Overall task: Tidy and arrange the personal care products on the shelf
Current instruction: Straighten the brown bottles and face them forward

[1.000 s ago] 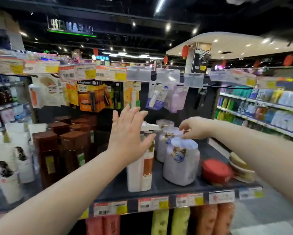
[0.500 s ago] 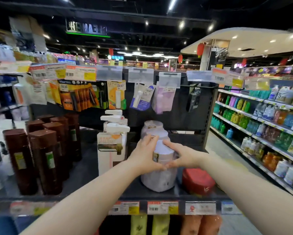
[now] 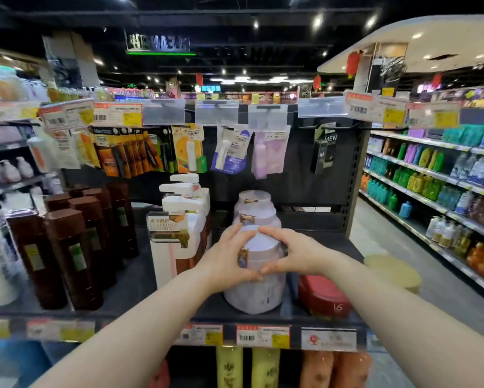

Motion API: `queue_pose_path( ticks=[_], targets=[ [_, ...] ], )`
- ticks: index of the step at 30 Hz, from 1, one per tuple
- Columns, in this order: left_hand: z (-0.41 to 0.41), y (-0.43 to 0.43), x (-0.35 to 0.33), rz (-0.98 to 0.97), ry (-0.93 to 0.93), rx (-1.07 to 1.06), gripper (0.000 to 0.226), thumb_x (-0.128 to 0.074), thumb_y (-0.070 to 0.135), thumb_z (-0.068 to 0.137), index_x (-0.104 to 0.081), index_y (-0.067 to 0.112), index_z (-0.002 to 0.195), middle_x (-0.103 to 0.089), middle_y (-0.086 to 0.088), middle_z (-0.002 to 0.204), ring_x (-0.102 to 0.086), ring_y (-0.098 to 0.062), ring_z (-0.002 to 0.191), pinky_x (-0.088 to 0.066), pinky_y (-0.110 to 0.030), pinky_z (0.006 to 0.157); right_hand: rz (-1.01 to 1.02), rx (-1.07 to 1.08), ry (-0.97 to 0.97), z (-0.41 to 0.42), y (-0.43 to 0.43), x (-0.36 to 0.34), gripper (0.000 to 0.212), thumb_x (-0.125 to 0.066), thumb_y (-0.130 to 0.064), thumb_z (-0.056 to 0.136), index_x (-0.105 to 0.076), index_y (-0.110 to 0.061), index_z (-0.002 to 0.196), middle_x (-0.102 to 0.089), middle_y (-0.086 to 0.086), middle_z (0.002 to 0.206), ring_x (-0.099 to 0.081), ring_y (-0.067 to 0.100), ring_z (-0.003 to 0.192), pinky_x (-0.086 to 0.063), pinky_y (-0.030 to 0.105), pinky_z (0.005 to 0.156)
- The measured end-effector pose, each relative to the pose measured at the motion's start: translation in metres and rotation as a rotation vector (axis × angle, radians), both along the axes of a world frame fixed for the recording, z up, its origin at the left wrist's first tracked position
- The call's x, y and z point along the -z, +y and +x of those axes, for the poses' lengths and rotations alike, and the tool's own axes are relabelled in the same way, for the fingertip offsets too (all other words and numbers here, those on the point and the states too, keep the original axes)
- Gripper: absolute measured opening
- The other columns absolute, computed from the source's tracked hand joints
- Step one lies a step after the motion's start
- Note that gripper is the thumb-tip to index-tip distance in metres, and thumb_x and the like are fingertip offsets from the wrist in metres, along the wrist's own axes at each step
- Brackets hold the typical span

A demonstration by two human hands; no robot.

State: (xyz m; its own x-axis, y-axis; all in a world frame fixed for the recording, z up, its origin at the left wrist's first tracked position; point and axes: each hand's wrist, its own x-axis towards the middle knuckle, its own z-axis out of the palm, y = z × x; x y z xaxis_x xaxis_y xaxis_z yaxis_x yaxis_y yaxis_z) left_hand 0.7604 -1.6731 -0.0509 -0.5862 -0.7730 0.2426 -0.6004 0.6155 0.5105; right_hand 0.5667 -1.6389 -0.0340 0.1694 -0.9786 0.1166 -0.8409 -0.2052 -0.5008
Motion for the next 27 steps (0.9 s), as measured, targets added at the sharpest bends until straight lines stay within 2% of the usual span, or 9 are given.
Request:
queue_pose_path(
  ticks=[3,6,8,10,13,15,17,24,27],
  targets=[
    [-0.001,-0.003,0.001,0.023,0.037,-0.012,0.095,-0.076,0.047,0.063,-0.024,0.034,0.142,-0.004,0.011,0.154,-0.016,-0.014,0.14,-0.024,-0.024,0.102,0.032,0.02,-0.029,-0.001,0.0,0.002,0.098,-0.075,-0.056,0.063,-0.021,-0.042,0.144,-0.03,-0.008,0.151,-0.032,0.015,0.135,-0.034,0.034,0.109],
    [0.0,-0.005,0.004,0.017,0.053,-0.02,0.095,-0.077,0.051,0.06,-0.026,0.036,0.14,-0.006,0.013,0.153,-0.017,-0.012,0.139,-0.023,-0.022,0.1,0.094,0.012,-0.058,-0.007,0.005,0.007,0.107,-0.075,-0.051,0.068,-0.006,-0.034,0.148,-0.027,-0.003,0.153,-0.034,0.017,0.136,-0.032,0.032,0.11],
    [0.0,-0.006,0.006,0.021,0.06,-0.02,0.098,-0.077,0.054,0.058,-0.026,0.038,0.139,-0.006,0.015,0.152,-0.018,-0.011,0.138,-0.022,-0.022,0.1,0.109,0.009,-0.067,-0.017,0.013,0.011,0.103,-0.072,-0.049,0.073,-0.005,-0.031,0.149,-0.026,-0.001,0.154,-0.032,0.016,0.137,-0.029,0.028,0.11],
    [0.0,-0.007,0.009,0.006,0.082,-0.037,0.097,-0.078,0.054,0.058,-0.028,0.038,0.138,-0.008,0.014,0.152,-0.019,-0.012,0.138,-0.022,-0.023,0.1,0.08,0.093,0.073,-0.031,0.025,0.021,0.091,-0.066,-0.054,0.077,-0.014,-0.029,0.148,-0.02,0.0,0.156,-0.024,0.018,0.14,-0.025,0.033,0.111],
    [-0.002,-0.008,0.013,-0.024,0.124,-0.06,0.092,-0.078,0.053,0.058,-0.03,0.041,0.136,-0.012,0.015,0.151,-0.022,-0.012,0.137,-0.023,-0.024,0.1,0.125,0.218,0.376,-0.047,0.038,0.045,0.08,-0.046,-0.067,0.081,-0.016,-0.033,0.147,-0.012,-0.001,0.158,-0.013,0.026,0.144,-0.02,0.051,0.112],
    [-0.002,-0.009,0.015,-0.024,0.14,-0.064,0.091,-0.079,0.052,0.057,-0.031,0.044,0.134,-0.013,0.017,0.149,-0.023,-0.01,0.135,-0.023,-0.024,0.1,0.146,0.217,0.417,-0.048,0.042,0.063,0.073,-0.029,-0.071,0.085,-0.013,-0.037,0.147,-0.008,-0.004,0.159,-0.006,0.027,0.145,-0.013,0.054,0.112],
    [-0.002,-0.01,0.016,-0.021,0.156,-0.066,0.09,-0.08,0.051,0.057,-0.032,0.044,0.133,-0.014,0.019,0.147,-0.023,-0.008,0.132,-0.023,-0.024,0.099,0.104,0.194,0.426,-0.051,0.041,0.071,0.068,-0.02,-0.07,0.087,-0.012,-0.038,0.146,-0.007,-0.006,0.159,-0.003,0.026,0.145,-0.009,0.053,0.114],
    [-0.004,-0.008,0.016,-0.021,0.157,-0.069,0.088,-0.082,0.046,0.058,-0.033,0.044,0.132,-0.016,0.017,0.147,-0.018,0.003,0.119,-0.022,-0.023,0.099,0.078,0.128,0.39,-0.054,0.041,0.067,0.066,-0.027,-0.066,0.089,-0.016,-0.036,0.147,-0.008,-0.005,0.159,-0.003,0.024,0.146,-0.003,0.048,0.115],
    [-0.004,-0.008,0.015,-0.015,0.155,-0.071,0.09,-0.082,0.047,0.058,-0.033,0.042,0.133,-0.015,0.016,0.148,-0.017,0.003,0.119,-0.021,-0.023,0.1,-0.035,0.087,0.206,-0.06,0.05,0.053,0.058,-0.039,-0.054,0.092,-0.028,-0.032,0.145,-0.015,-0.002,0.158,-0.011,0.018,0.145,-0.007,0.037,0.116]
  ],
)
